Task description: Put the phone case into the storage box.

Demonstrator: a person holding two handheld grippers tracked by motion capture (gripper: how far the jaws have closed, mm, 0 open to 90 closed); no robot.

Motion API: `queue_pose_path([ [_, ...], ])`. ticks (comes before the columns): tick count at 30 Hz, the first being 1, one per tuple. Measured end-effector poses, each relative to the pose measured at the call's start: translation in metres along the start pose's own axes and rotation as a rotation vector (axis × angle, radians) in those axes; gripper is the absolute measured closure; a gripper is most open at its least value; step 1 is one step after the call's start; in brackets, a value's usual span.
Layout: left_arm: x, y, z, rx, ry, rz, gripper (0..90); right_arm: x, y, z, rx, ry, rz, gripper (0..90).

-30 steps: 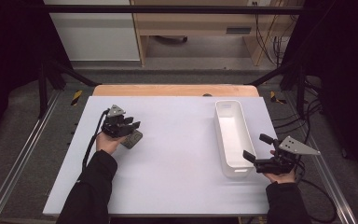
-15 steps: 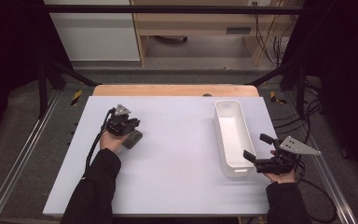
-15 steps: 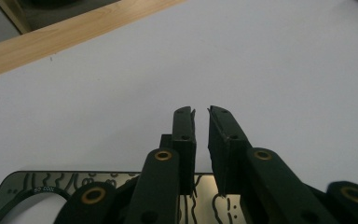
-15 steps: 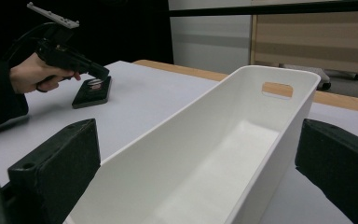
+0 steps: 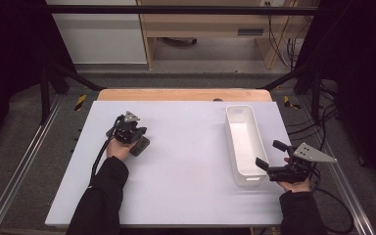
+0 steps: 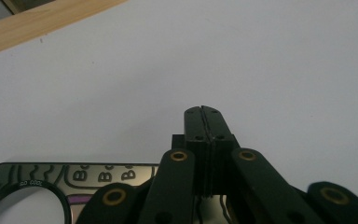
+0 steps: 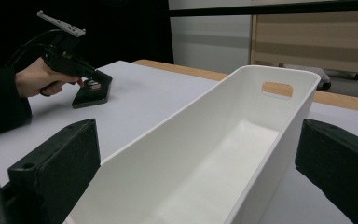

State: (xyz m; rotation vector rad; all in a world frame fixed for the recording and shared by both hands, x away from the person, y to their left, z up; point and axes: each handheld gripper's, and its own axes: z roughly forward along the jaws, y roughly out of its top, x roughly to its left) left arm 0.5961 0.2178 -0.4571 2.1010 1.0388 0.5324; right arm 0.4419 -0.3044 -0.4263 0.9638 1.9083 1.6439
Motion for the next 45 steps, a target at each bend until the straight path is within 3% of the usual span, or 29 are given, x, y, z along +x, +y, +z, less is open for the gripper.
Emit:
queue_pose_path([
  [17, -0.002, -0.005, 0.011, 0.066, -0.002, 0.032, 88.8, 0.0, 0.0, 0.0, 0.003, -0.003, 0.002, 0.2],
  [45, -0.003, -0.005, 0.004, 0.126, -0.026, 0.063, 89.0, 0.0, 0.0, 0.001, 0.008, 0.0, 0.001, 0.2],
])
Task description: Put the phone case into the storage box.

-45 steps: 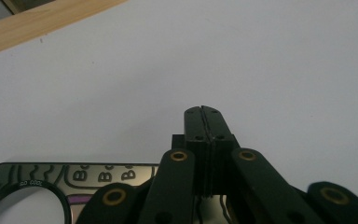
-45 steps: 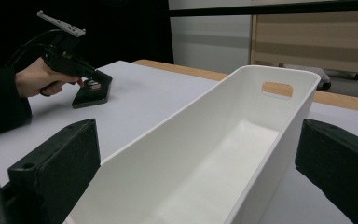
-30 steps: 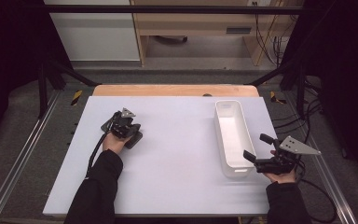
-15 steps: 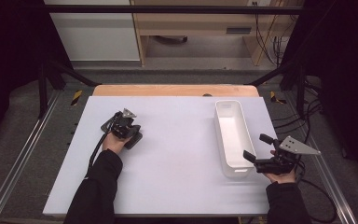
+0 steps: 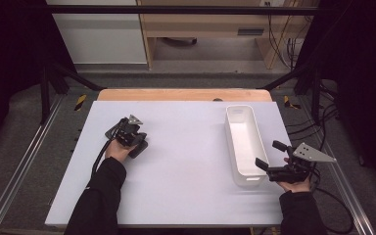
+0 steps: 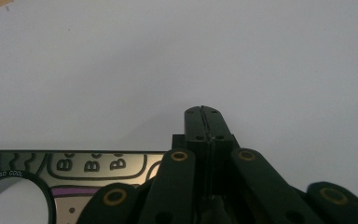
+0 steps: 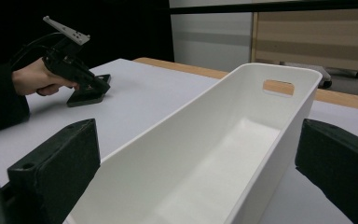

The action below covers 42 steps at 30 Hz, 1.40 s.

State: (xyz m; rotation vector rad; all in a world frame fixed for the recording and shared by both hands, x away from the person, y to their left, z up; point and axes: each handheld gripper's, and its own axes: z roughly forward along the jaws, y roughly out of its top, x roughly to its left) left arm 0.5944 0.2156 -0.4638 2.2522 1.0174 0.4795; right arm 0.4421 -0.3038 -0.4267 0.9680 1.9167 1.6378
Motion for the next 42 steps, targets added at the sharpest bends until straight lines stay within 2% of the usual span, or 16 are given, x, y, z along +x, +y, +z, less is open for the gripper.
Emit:
queue_pose_path([
  [12, -0.005, -0.003, -0.006, 0.03, 0.002, 0.032, 89.1, 0.0, 0.0, 0.0, 0.001, -0.001, -0.001, 0.2],
  [16, -0.005, -0.006, -0.008, 0.024, -0.006, 0.028, 89.1, 0.0, 0.0, 0.0, 0.0, -0.002, 0.0, 0.2],
  [32, -0.009, -0.017, -0.02, 0.043, -0.016, 0.066, 89.1, 0.0, 0.0, 0.0, 0.004, -0.002, -0.004, 0.2],
  [42, -0.011, -0.025, -0.026, 0.046, -0.03, 0.07, 89.1, 0.0, 0.0, 0.0, 0.004, -0.002, -0.005, 0.2],
])
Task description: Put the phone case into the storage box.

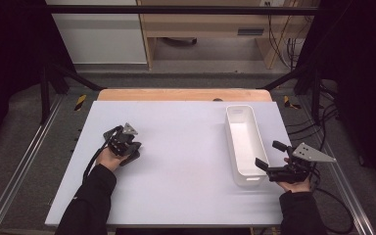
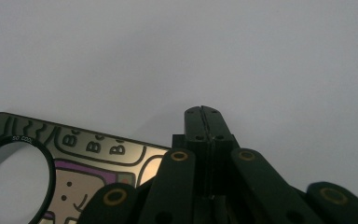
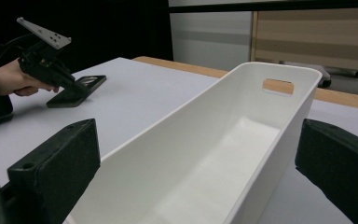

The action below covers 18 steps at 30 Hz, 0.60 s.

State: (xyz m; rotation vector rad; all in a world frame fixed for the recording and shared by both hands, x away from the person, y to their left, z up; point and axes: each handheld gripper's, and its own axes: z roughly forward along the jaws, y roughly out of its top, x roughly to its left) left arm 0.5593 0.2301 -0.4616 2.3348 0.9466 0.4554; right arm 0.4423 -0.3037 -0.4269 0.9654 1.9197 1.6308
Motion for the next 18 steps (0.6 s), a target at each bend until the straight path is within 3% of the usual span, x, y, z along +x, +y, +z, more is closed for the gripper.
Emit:
queue_pose_path([
  [6, -0.003, -0.005, -0.002, 0.005, -0.002, 0.02, 89.1, 0.0, 0.0, 0.0, 0.002, 0.001, 0.002, 0.2],
  [18, -0.004, -0.015, -0.01, 0.01, -0.007, 0.021, 89.1, 0.0, 0.0, 0.0, 0.001, 0.001, -0.001, 0.2],
])
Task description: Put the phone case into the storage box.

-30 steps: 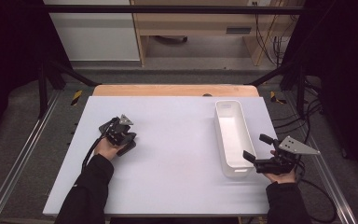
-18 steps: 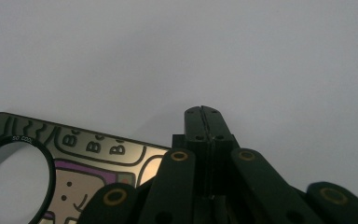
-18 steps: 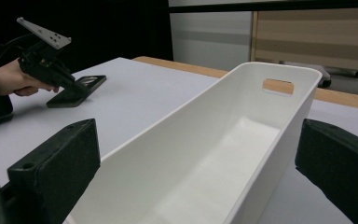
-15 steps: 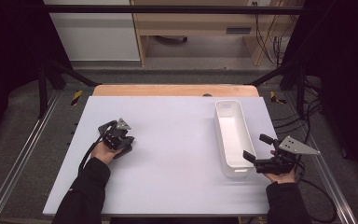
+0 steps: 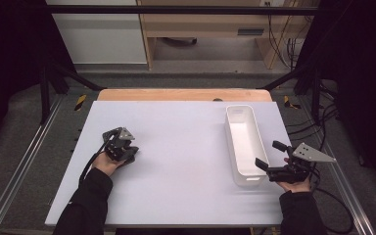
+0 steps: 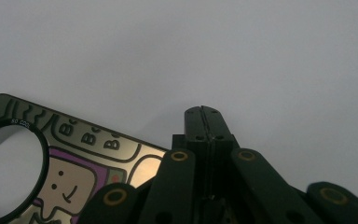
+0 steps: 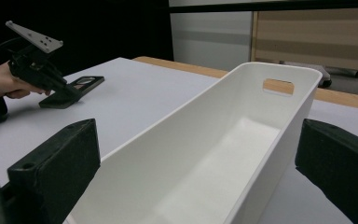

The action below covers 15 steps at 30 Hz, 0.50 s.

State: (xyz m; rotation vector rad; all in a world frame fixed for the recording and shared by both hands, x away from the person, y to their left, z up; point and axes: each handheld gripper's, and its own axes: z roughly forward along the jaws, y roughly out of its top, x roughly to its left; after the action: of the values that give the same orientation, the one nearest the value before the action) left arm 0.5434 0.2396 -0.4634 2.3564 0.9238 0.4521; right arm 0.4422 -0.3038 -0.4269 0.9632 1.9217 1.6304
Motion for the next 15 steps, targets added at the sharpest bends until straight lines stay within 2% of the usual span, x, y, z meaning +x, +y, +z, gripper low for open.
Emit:
queue_pose_path([
  [15, -0.002, -0.013, -0.011, 0.007, -0.009, 0.005, 89.1, 0.0, 0.0, 0.0, 0.001, -0.002, 0.004, 0.2],
])
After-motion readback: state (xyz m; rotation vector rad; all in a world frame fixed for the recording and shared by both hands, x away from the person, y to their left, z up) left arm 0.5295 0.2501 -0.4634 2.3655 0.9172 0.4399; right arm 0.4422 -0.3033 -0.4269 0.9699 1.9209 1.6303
